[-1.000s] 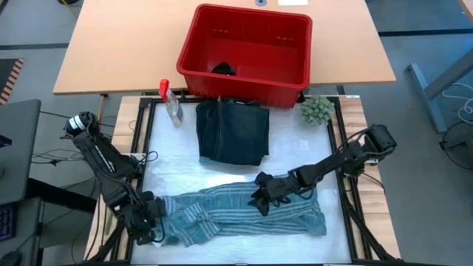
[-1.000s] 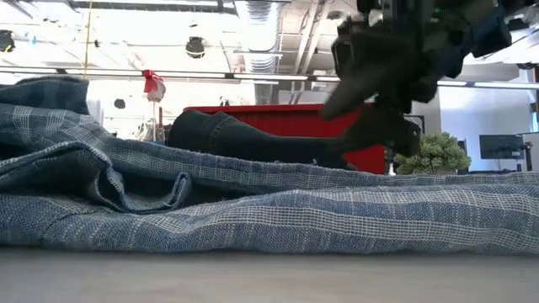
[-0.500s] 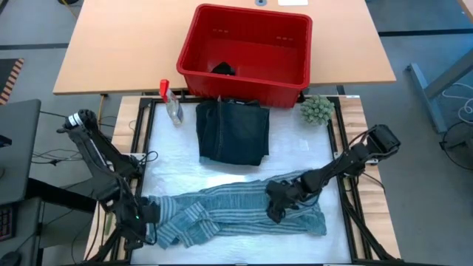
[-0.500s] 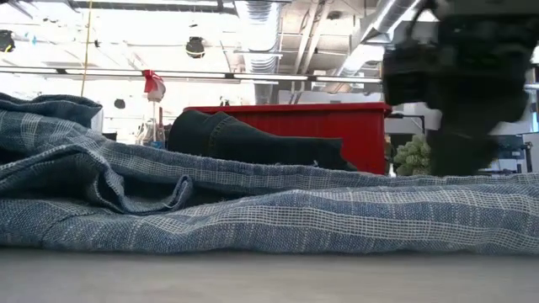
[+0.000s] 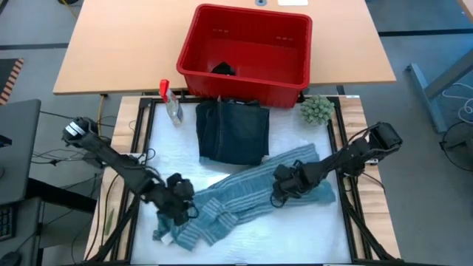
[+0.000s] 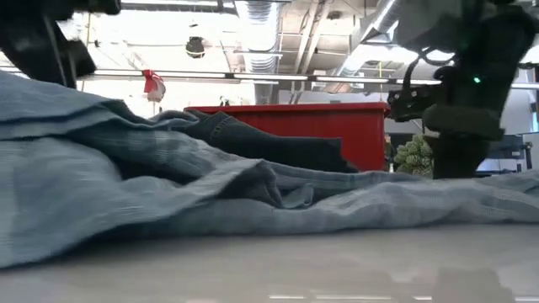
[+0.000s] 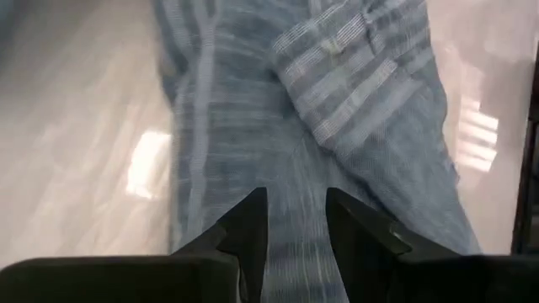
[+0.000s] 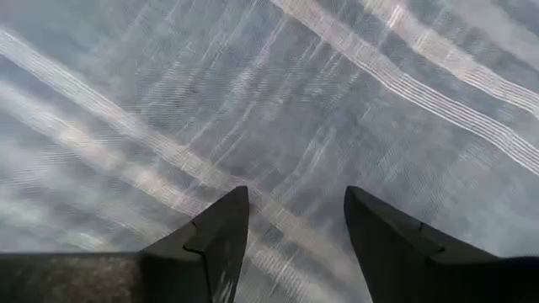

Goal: Fold Laundry from Bin
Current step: Fold the blue long sleeve on the table

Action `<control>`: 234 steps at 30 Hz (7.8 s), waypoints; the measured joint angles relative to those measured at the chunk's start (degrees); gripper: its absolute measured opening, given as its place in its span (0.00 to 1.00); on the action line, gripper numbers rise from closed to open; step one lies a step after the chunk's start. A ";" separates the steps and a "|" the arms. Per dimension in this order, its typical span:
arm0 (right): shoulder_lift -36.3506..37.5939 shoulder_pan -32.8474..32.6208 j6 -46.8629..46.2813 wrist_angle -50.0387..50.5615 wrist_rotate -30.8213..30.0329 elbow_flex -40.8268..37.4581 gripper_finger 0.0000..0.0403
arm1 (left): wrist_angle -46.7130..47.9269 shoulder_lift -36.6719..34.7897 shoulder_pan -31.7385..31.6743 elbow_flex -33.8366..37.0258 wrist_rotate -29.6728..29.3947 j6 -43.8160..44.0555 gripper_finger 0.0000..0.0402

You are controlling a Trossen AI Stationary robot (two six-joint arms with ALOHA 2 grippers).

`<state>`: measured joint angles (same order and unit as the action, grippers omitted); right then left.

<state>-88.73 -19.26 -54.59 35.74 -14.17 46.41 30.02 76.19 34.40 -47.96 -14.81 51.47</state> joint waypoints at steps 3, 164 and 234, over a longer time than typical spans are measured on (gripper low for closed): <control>5.69 1.12 -3.95 5.95 5.11 2.83 0.56 | -2.63 2.69 -1.62 0.41 2.83 -2.54 0.27; -9.94 -7.44 -26.00 -20.98 -2.54 9.76 0.74 | -14.48 5.54 -20.95 -6.03 25.03 -35.15 0.27; -15.67 -1.57 -7.94 -28.26 12.14 8.59 0.08 | 22.40 -9.29 -4.52 -8.79 20.32 3.01 0.00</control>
<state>-104.40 -20.83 -62.53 7.47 -2.03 55.00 52.43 66.90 29.88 -56.75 5.51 54.47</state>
